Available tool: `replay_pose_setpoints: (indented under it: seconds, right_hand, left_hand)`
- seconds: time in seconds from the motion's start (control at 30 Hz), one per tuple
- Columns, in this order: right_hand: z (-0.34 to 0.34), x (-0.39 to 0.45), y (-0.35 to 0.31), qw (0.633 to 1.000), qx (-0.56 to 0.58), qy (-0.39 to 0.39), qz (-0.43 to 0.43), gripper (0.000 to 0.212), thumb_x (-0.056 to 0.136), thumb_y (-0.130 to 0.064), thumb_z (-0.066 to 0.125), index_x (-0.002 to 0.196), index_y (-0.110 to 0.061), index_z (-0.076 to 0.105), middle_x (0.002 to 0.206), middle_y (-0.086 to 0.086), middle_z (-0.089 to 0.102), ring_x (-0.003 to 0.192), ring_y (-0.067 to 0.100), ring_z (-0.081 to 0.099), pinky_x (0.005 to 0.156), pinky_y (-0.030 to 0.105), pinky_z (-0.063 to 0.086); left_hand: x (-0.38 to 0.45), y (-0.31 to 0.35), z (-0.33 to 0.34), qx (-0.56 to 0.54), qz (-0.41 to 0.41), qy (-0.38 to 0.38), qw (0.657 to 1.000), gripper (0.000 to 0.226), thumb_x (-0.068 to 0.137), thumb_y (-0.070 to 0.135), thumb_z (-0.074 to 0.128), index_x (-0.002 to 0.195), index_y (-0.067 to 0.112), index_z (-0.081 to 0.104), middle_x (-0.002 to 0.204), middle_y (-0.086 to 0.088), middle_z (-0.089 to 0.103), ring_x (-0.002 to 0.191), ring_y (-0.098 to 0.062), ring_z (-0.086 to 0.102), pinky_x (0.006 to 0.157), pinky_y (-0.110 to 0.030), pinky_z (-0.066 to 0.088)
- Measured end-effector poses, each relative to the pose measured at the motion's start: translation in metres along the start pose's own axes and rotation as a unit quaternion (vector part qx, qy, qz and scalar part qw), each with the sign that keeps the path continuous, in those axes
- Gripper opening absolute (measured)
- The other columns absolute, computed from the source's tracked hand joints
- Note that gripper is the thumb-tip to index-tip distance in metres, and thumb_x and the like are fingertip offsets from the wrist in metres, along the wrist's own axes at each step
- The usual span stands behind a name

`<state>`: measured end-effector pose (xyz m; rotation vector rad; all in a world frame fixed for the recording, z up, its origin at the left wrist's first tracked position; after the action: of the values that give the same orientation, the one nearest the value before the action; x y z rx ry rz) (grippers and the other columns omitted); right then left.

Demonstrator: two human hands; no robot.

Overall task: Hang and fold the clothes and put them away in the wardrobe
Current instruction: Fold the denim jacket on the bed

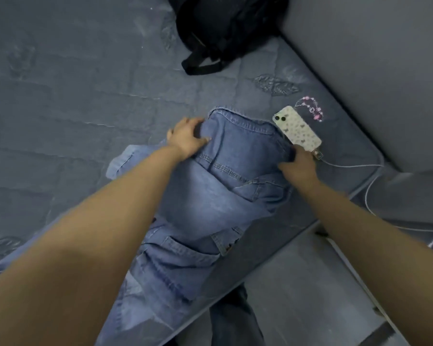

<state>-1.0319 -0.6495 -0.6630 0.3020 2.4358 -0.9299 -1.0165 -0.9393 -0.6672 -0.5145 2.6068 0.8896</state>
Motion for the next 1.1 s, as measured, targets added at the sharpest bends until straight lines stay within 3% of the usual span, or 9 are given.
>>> replay_pose_setpoints:
  seconds: [0.2, 0.27, 0.37, 0.5, 0.67, 0.77, 0.83, 0.93, 1.1]
  right_hand:
    - [0.065, -0.08, -0.033, 0.951, -0.197, 0.026, -0.235, 0.058, 0.093, -0.021, 0.058, 0.146, -0.007, 0.038, 0.159, 0.014, 0.024, 0.147, 0.031, 0.018, 0.12, 0.049, 0.008]
    - [0.102, -0.104, -0.053, 0.946, -0.174, -0.056, -0.269, 0.062, 0.096, -0.036, 0.057, 0.148, -0.01, 0.036, 0.157, 0.009, 0.031, 0.144, 0.026, 0.028, 0.119, 0.048, 0.015]
    - [0.155, -0.133, -0.086, 0.938, -0.142, -0.142, -0.283, 0.086, 0.09, -0.049, 0.062, 0.154, -0.012, 0.017, 0.153, 0.01, 0.038, 0.134, 0.029, 0.042, 0.107, 0.047, 0.037]
    - [0.206, -0.156, -0.099, 0.903, -0.273, -0.176, -0.28, 0.081, 0.093, -0.027, 0.062, 0.155, -0.016, 0.011, 0.115, 0.018, 0.062, 0.095, 0.035, 0.061, 0.075, 0.041, 0.051]
    - [0.207, -0.195, -0.066, 0.902, -0.234, -0.248, -0.265, 0.004, 0.093, -0.014, 0.057, 0.094, -0.015, 0.061, 0.09, 0.008, 0.061, 0.088, 0.028, 0.057, 0.07, 0.034, 0.043]
    - [0.173, -0.224, -0.031, 0.865, -0.315, -0.24, -0.307, 0.025, 0.088, -0.012, 0.06, 0.068, -0.016, 0.046, 0.076, 0.001, 0.045, 0.08, 0.025, 0.05, 0.064, 0.033, 0.028]
    - [0.148, -0.243, 0.001, 0.814, -0.444, -0.225, -0.299, 0.011, 0.091, -0.016, 0.055, 0.083, -0.012, 0.061, 0.093, 0.007, 0.055, 0.093, 0.026, 0.053, 0.07, 0.033, 0.029]
    - [0.11, -0.269, 0.045, 0.756, -0.58, -0.219, -0.211, 0.028, 0.093, -0.018, 0.048, 0.114, -0.025, 0.065, 0.12, -0.002, 0.057, 0.117, 0.02, 0.049, 0.093, 0.029, 0.03]
    - [0.101, -0.288, 0.067, 0.687, -0.687, -0.233, -0.036, 0.043, 0.096, -0.018, 0.044, 0.138, -0.029, 0.049, 0.146, -0.002, 0.045, 0.141, 0.023, 0.031, 0.119, 0.043, 0.009]
  left_hand:
    - [-0.089, -0.119, -0.017, 0.117, -0.011, -0.012, 0.993, 0.068, 0.082, 0.069, 0.055, 0.142, 0.039, 0.044, 0.153, 0.005, 0.035, 0.143, -0.019, 0.025, 0.118, -0.056, 0.001]
    - [-0.123, -0.163, -0.033, 0.109, -0.079, 0.032, 0.99, 0.078, 0.081, 0.068, 0.06, 0.147, 0.039, 0.032, 0.157, 0.003, 0.027, 0.145, -0.022, 0.022, 0.116, -0.057, 0.0]
    - [-0.175, -0.218, -0.041, -0.09, -0.201, 0.063, 0.973, 0.084, 0.081, 0.044, 0.074, 0.149, 0.016, 0.033, 0.152, -0.012, 0.034, 0.14, -0.03, 0.033, 0.114, -0.043, 0.024]
    - [-0.245, -0.248, -0.014, -0.171, -0.202, -0.017, 0.964, 0.074, 0.083, 0.028, 0.077, 0.145, 0.01, 0.04, 0.147, -0.011, 0.038, 0.136, -0.023, 0.039, 0.112, -0.032, 0.033]
    - [-0.281, -0.263, 0.005, -0.117, -0.151, -0.006, 0.982, 0.045, 0.089, 0.025, 0.07, 0.128, 0.005, 0.059, 0.136, -0.01, 0.047, 0.125, -0.025, 0.048, 0.101, -0.022, 0.034]
    - [-0.29, -0.257, 0.004, -0.144, -0.112, 0.009, 0.983, 0.021, 0.093, 0.017, 0.065, 0.109, 0.006, 0.069, 0.108, -0.008, 0.065, 0.1, -0.025, 0.06, 0.079, -0.021, 0.039]
    - [-0.293, -0.25, 0.002, -0.148, -0.083, 0.011, 0.985, 0.012, 0.094, 0.015, 0.062, 0.097, 0.007, 0.07, 0.091, -0.006, 0.066, 0.084, -0.022, 0.059, 0.066, -0.015, 0.036]
    - [-0.295, -0.24, 0.0, -0.16, -0.068, -0.001, 0.985, 0.012, 0.094, 0.019, 0.062, 0.084, 0.015, 0.065, 0.073, 0.002, 0.057, 0.073, -0.017, 0.051, 0.057, -0.015, 0.032]
    - [-0.289, -0.233, -0.002, -0.193, -0.084, -0.036, 0.977, 0.03, 0.096, 0.021, 0.06, 0.122, 0.006, 0.061, 0.112, -0.001, 0.06, 0.101, -0.011, 0.053, 0.083, -0.016, 0.035]
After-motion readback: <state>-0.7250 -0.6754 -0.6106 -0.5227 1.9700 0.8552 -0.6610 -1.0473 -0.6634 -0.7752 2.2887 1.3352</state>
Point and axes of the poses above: each hand's wrist, its own x-axis towards the middle knuckle, its own z-axis out of the palm, y = z × x, the point moved 4 cm from there along x, towards the middle knuckle
